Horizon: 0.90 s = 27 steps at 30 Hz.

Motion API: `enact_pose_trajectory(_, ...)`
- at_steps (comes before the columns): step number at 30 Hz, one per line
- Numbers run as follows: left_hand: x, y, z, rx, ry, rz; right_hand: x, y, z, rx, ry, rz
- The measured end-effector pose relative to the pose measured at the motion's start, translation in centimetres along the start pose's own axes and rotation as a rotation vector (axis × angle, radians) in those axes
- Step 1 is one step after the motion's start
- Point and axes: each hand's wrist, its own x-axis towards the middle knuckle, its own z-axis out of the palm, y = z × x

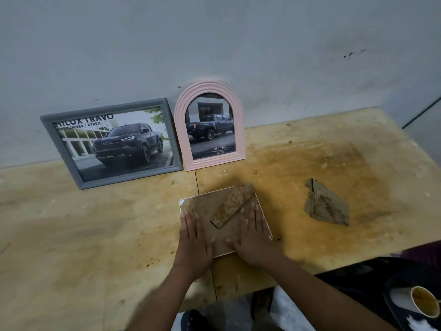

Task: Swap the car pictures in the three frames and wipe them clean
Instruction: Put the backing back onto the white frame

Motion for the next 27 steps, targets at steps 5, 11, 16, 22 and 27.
enact_pose_trajectory(5, 0.2, -0.2, 0.1, -0.030, -0.061, -0.022, -2.1, -1.9, -0.1, -0.005, 0.113, 0.133)
enact_pose_trajectory(11, 0.5, -0.3, 0.0, -0.038, -0.070, 0.026, -2.0, -2.9, 0.5, -0.118, 0.176, 0.259)
enact_pose_trajectory(16, 0.1, -0.3, 0.2, -0.099, -0.086, 0.063, -1.6, -2.2, 1.1, -0.137, 0.192, 0.235)
enact_pose_trajectory(22, -0.1, 0.1, -0.3, -0.133, -0.129, 0.048, -1.2, -2.4, 0.9, -0.123, 0.131, 0.249)
enact_pose_trajectory(27, -0.1, 0.2, -0.5, -0.148, -0.139, 0.043, -1.8, -2.6, -0.3, -0.065, 0.067, 0.222)
